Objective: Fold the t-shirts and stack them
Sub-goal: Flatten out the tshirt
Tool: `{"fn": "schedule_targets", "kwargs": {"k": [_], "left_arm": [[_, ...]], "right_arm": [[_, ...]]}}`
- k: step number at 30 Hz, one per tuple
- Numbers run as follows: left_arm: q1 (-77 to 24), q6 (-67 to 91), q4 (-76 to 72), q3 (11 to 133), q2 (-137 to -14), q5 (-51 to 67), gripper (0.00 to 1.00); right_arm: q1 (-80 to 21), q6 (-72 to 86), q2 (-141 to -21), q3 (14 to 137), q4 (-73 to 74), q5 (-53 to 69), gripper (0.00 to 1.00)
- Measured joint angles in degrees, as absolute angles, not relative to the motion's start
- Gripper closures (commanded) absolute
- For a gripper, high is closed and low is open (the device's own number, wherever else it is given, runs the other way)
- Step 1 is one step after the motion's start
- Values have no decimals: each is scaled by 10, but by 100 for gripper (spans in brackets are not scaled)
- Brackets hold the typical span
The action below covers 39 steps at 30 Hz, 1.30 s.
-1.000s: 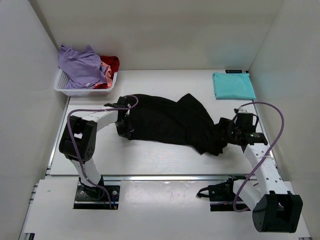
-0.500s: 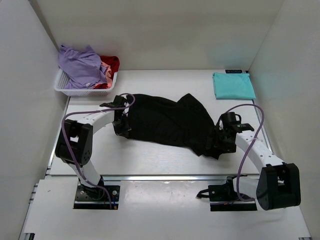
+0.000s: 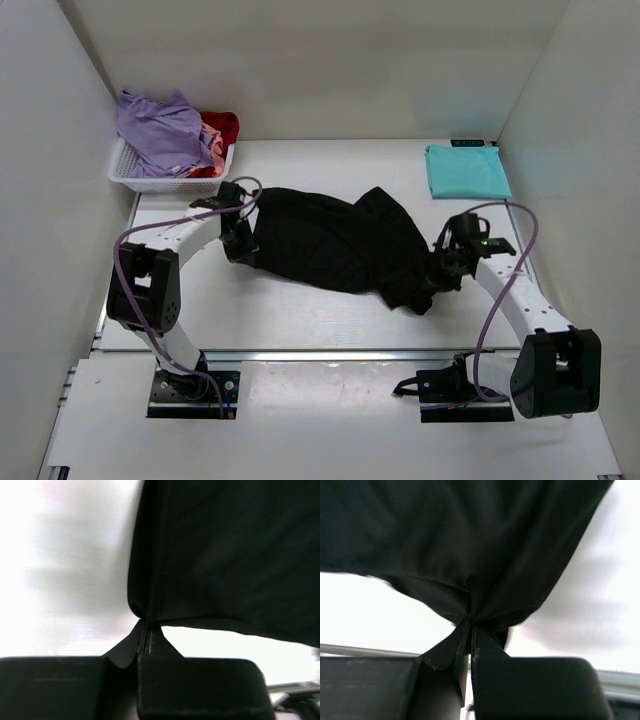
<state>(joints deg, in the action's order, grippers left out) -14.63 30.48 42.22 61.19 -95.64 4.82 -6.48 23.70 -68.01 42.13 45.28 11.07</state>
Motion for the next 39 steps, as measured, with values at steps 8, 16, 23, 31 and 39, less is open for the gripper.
{"fn": "schedule_targets", "kwargs": {"k": [8,16,23,31,39], "left_arm": [[-98,321,435,989,-1013,108,100],[-59,350,375,1280,-1006,125,100],[-39,363,396,1256,-922,116,100],[-29,381,409,1240,-871,90,100],[-27,426,404,1219,-949,119,100]], "right_arm": [[-26,208,-689,694,372,130,100],[-36,146,-725,990,272,112,100],[-70,126,-663,959,268,95,100],[-8,136,-652,996,284,154,99],[21,164,-800,1126,299,236,100]]}}
